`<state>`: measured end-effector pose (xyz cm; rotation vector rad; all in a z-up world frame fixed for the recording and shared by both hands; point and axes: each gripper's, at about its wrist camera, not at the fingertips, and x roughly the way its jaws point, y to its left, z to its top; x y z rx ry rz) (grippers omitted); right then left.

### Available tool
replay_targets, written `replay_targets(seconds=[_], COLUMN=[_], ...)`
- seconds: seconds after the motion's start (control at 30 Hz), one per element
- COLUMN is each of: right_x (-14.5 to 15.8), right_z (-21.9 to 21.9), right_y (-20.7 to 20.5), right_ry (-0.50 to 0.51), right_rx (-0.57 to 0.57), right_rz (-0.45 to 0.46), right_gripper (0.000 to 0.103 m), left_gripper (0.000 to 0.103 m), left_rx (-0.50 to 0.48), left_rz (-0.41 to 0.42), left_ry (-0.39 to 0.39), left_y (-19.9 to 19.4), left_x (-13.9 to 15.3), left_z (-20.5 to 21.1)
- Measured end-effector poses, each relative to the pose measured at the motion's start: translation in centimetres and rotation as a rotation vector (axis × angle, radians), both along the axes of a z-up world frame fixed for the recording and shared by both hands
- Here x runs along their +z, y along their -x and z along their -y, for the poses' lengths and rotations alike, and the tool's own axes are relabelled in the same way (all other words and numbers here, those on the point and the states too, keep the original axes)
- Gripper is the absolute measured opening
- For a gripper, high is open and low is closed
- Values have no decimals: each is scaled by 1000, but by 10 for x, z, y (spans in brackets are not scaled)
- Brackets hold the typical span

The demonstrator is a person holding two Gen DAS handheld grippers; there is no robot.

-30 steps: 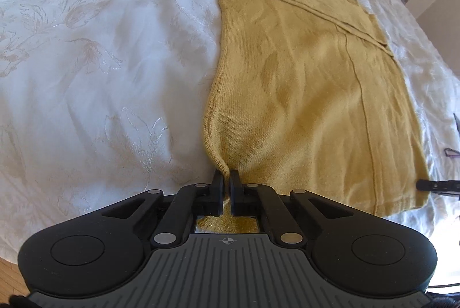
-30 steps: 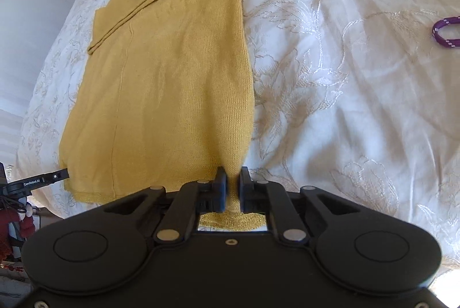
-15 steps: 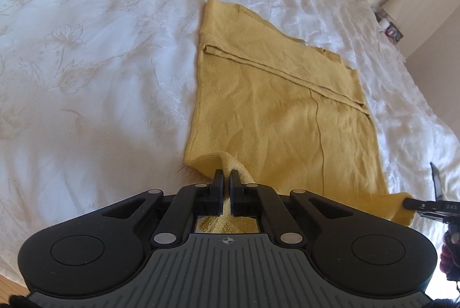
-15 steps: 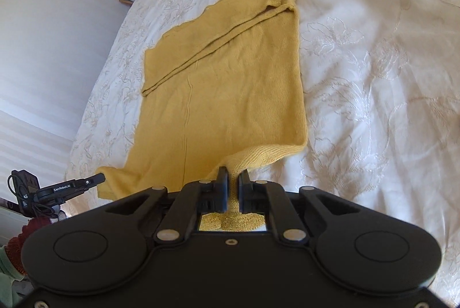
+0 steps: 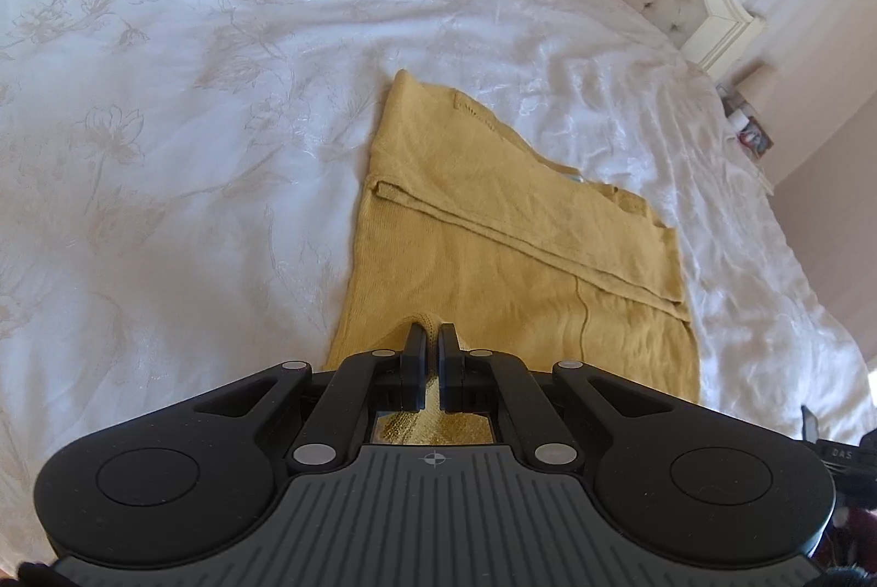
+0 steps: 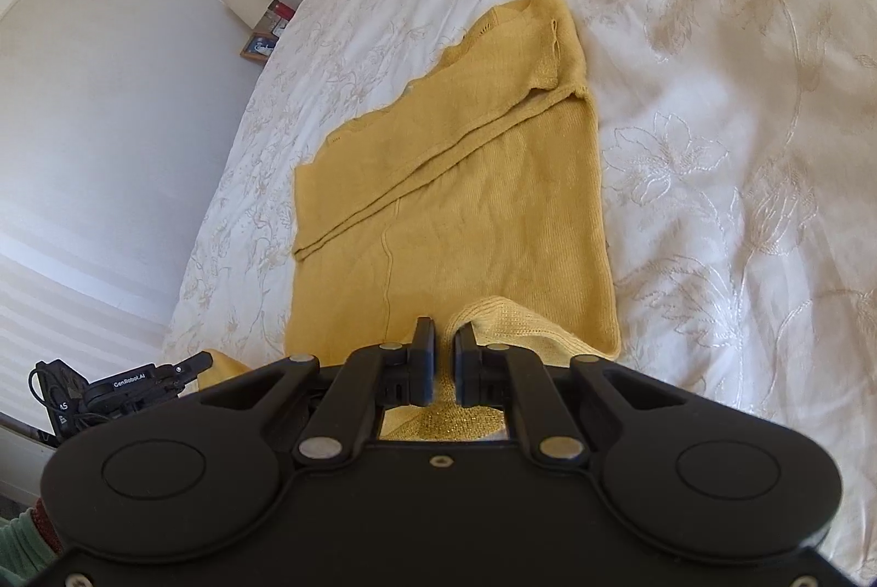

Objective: Fold small clothes
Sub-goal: 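Lift the hem with both grippers and fold it over toward the collar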

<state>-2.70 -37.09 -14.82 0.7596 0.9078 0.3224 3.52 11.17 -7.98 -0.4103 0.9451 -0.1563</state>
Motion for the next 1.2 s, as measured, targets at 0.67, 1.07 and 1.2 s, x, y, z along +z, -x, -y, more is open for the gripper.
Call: replay_targets(seconds=[0.67,1.07,1.2], right_x=[35,-5,-18], right_z=[38,34,33], right_y=[-129,-205,-223], right_ry=[6,67,94], right_rx=[-122,-202,-210], right_rz=[131,-14,-62], right_gripper=[13,14,19], left_gripper=[4,4,5], left_rx=[56,20,35], left_rz=[168,83,31], left_ry=[29,-17,-37], left_y=[-119,-195,-212], left_x=[33,-12,-29], left_z=[1,0,1])
